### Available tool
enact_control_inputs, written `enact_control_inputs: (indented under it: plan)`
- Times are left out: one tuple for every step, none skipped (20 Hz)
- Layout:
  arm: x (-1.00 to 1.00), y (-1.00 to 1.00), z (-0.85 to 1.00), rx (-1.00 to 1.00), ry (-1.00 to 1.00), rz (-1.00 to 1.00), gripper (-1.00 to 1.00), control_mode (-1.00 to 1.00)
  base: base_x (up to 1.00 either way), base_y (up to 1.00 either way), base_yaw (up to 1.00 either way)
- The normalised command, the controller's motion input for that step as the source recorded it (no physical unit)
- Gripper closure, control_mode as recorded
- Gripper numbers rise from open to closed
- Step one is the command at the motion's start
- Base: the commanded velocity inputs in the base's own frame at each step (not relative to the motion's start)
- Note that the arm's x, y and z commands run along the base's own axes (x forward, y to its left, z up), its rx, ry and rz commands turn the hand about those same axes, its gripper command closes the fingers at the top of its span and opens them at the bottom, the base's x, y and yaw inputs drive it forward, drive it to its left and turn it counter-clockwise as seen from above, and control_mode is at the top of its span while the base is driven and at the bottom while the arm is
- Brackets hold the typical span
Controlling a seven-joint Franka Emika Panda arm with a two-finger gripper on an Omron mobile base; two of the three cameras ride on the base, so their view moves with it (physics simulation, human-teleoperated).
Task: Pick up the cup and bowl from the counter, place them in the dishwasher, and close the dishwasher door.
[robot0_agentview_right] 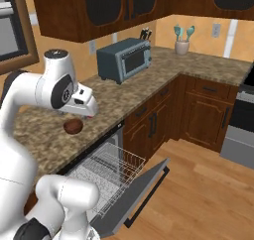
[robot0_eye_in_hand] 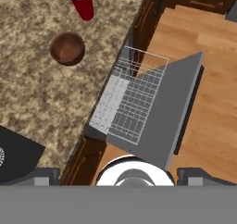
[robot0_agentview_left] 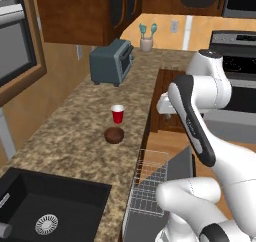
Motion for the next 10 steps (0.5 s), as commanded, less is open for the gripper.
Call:
enact_control_inputs:
  plan:
    - [1.0,0.11,-0.41,0.14,-0.01,0.0,-1.0,-1.0,0.0,0.0,0.0]
    - [1.0,0.0,-0.41,0.13,-0.03,0.0,-1.0,-1.0,0.0,0.0,0.0]
    - [1.0,0.0,-0.52,0.12,0.0,0.09,-1.0,-1.0,0.0,0.0,0.0]
    - [1.0,0.0,-0.43,0.09,0.0,0.09,-1.0,-1.0,0.0,0.0,0.0]
    - [1.0,0.0,-0.36,0.06,0.0,0.09,-1.0,-1.0,0.0,0.0,0.0]
    - [1.0,0.0,-0.28,0.05,0.0,0.05,-1.0,-1.0,0.0,0.0,0.0]
    - [1.0,0.06,-0.17,0.01,0.0,0.03,-1.0,-1.0,0.0,0.0,0.0]
    - [1.0,0.08,-0.25,0.04,0.0,0.07,-1.0,-1.0,0.0,0.0,0.0]
    - [1.0,0.19,-0.34,0.07,0.0,0.07,-1.0,-1.0,0.0,0.0,0.0]
    - [1.0,0.28,-0.29,0.07,0.01,0.06,-1.0,-1.0,0.0,0.0,0.0]
